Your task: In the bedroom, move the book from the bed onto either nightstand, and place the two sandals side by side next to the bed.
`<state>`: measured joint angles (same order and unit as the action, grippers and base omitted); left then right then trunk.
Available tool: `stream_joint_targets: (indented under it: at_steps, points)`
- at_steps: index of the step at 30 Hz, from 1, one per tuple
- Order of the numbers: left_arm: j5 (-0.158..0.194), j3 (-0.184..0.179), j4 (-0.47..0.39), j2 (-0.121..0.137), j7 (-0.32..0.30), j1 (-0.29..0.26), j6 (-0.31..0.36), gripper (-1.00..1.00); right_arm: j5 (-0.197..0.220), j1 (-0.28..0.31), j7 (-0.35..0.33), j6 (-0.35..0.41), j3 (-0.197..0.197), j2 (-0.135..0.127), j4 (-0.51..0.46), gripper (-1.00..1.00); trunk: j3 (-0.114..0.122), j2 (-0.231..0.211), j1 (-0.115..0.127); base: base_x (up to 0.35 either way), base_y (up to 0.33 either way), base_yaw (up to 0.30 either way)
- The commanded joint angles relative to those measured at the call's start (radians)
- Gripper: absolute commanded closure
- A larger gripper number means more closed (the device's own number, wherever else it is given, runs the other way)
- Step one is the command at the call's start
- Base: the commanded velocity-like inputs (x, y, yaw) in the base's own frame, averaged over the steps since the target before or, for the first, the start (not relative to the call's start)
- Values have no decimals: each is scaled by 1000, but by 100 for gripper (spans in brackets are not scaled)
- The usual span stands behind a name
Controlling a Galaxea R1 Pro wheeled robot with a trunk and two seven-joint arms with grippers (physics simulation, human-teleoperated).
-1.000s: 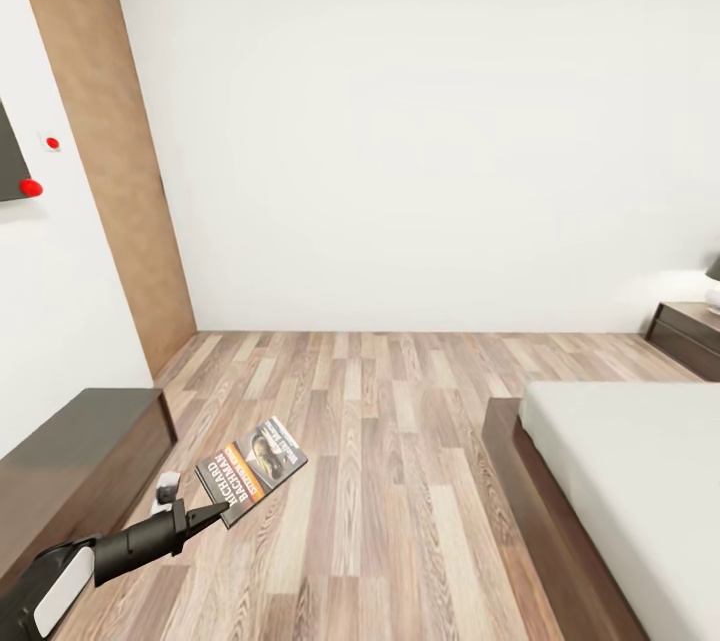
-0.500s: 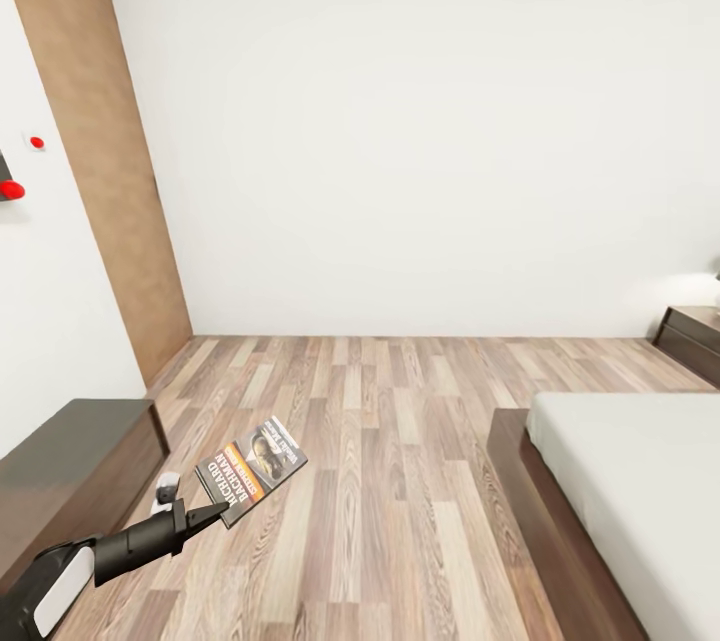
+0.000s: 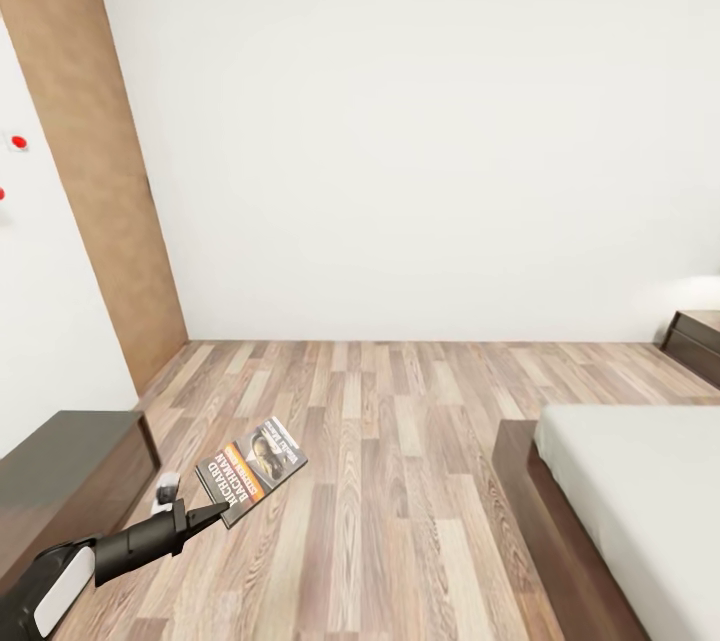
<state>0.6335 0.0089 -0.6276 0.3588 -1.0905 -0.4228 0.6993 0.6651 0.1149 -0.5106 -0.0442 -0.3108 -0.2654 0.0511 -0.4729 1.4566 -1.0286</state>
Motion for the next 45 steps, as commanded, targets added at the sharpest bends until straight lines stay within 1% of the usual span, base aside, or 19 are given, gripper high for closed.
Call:
stream_joint_targets:
  at_steps: [1, 15, 45]
  points:
    - [5, 0, 0, 0, -1, -1, 8, 100, 8, 2, -6, -5, -9, 0, 4, -100, -1, 1, 0, 195, 0, -28]
    - [5, 0, 0, 1, 0, -1, 8, 100, 8, 2, -6, -5, -7, 0, 4, -100, -1, 1, 0, 195, 0, -62]
    - [5, 0, 0, 2, -2, -1, 9, 100, 8, 2, -6, -4, -8, 0, 4, -100, -1, 1, 0, 195, 0, -3]
